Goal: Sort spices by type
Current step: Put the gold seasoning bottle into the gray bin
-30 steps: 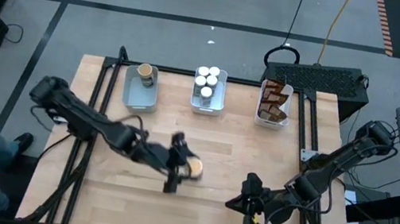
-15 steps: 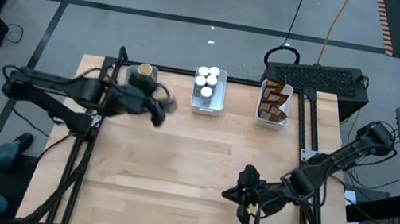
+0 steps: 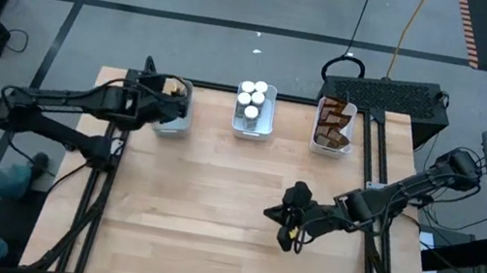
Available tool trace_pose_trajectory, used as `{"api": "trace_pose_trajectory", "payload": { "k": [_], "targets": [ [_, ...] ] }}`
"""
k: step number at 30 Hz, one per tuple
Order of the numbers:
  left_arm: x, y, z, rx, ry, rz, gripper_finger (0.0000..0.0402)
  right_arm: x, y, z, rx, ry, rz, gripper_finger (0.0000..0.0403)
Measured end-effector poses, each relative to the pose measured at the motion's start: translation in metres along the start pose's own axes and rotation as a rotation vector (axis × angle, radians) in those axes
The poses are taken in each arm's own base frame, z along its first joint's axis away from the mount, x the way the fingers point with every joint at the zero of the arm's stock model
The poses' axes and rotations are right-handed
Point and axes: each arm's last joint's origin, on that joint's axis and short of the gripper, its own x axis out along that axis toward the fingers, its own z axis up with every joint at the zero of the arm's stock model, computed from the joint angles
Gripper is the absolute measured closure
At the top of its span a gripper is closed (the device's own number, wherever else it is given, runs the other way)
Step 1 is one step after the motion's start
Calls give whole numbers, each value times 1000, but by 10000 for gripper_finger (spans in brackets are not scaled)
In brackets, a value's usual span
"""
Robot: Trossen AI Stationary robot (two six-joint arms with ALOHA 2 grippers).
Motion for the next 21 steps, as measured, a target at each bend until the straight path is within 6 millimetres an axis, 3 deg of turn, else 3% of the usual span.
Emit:
{"api": "trace_pose_trajectory", "payload": {
  "k": [9,21],
  "targets": [
    [42,20,-27,-18,89,131,119,1,-2,2,1,-3,-4,403],
    [78,35,-44,-58,157,73,119,1,-2,1,0,-1,-6,403]
  ]
}}
